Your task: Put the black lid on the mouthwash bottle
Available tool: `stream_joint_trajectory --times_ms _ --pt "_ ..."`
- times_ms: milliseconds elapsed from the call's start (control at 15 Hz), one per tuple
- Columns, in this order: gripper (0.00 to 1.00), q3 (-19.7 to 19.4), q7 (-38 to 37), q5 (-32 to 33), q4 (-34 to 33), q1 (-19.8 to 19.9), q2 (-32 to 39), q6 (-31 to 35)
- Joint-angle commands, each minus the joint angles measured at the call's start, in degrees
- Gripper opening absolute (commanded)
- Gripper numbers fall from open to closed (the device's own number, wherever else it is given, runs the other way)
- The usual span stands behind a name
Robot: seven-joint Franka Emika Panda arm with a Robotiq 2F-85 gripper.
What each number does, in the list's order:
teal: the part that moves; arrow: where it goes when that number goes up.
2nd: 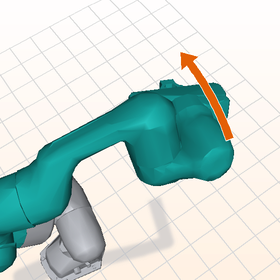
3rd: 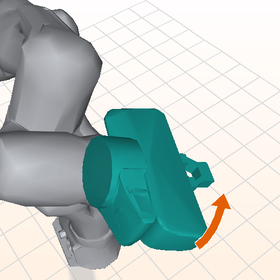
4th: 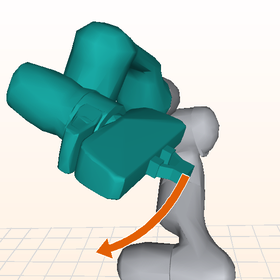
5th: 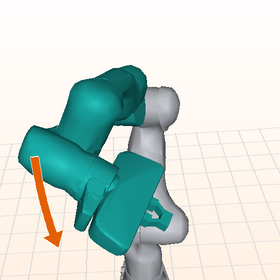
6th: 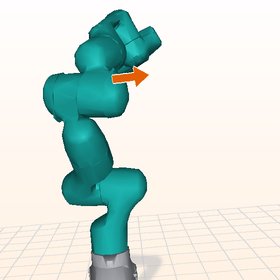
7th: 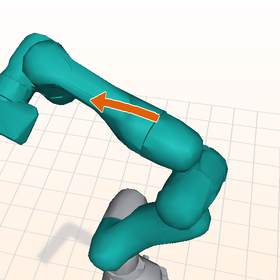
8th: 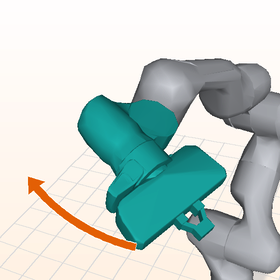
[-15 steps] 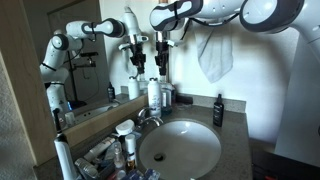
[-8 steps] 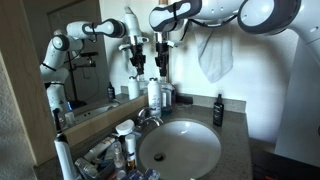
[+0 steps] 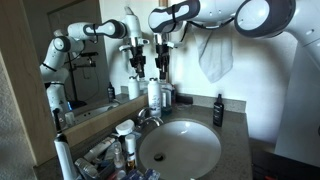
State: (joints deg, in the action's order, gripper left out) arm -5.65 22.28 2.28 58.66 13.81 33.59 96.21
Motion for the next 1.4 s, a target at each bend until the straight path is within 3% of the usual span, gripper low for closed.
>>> stream_joint_trajectory --times_ms 0,133,733,1067,1333 --pt "0.93 -0.24 0.32 0.24 -3.33 0.3 1.47 -2.64" --pt "1.0 -0.29 0.24 0.27 -3.78 0.43 1.66 -3.08" --pt "1.0 0.33 0.92 -1.56 -2.66 2.1 -0.78 -4.44" --pt "1.0 0.81 1.71 -4.99 0.11 3.68 -3.93 -4.18" --pt "1.0 2.29 5.05 -11.3 3.13 5.77 -7.5 -2.89"
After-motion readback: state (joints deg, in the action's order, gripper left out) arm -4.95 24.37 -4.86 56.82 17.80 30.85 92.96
